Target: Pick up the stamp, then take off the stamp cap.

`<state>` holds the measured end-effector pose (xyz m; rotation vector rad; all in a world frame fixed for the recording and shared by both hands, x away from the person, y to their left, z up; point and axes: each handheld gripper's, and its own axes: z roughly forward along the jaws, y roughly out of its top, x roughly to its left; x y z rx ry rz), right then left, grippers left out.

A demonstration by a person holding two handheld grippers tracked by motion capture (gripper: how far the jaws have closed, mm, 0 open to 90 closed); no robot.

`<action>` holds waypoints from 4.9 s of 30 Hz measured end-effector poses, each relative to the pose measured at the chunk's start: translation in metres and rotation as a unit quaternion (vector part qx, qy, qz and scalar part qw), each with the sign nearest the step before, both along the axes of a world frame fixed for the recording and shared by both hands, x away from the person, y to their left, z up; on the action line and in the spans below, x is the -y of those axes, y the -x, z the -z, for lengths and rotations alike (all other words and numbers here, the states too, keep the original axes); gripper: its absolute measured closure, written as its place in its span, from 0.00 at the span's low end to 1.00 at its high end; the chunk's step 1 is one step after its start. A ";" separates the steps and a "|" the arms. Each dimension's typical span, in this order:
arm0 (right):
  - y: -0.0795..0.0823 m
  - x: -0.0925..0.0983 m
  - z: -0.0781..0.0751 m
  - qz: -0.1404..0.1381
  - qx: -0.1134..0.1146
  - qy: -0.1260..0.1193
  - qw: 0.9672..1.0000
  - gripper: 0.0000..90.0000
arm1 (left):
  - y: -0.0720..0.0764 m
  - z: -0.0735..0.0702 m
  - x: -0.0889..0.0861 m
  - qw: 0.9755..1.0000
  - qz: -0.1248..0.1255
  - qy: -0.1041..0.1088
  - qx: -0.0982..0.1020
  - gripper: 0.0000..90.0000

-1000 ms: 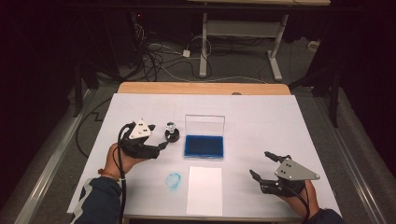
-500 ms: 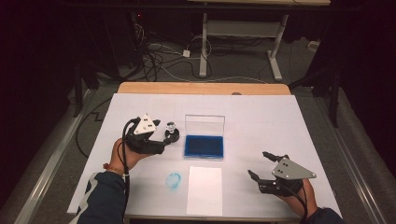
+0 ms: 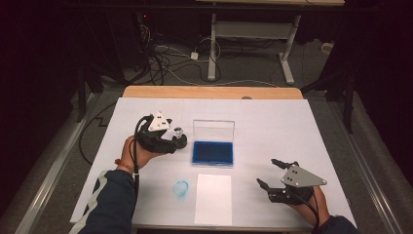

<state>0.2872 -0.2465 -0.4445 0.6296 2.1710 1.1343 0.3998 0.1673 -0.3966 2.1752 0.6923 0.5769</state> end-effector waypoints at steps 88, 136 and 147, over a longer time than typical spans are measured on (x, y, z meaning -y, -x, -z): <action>0.003 0.000 0.004 -0.027 -0.032 0.014 0.999 0.29 | -0.055 0.020 -0.002 0.994 -0.011 -0.042 -0.102 0.60; 0.002 -0.039 0.008 -0.077 -0.051 -0.026 0.995 0.17 | 0.062 -0.005 0.041 0.986 0.153 -0.023 -0.063 0.60; -0.002 -0.073 0.018 -0.098 -0.051 -0.019 0.994 0.20 | 0.071 -0.003 0.060 0.981 0.178 -0.017 -0.071 0.60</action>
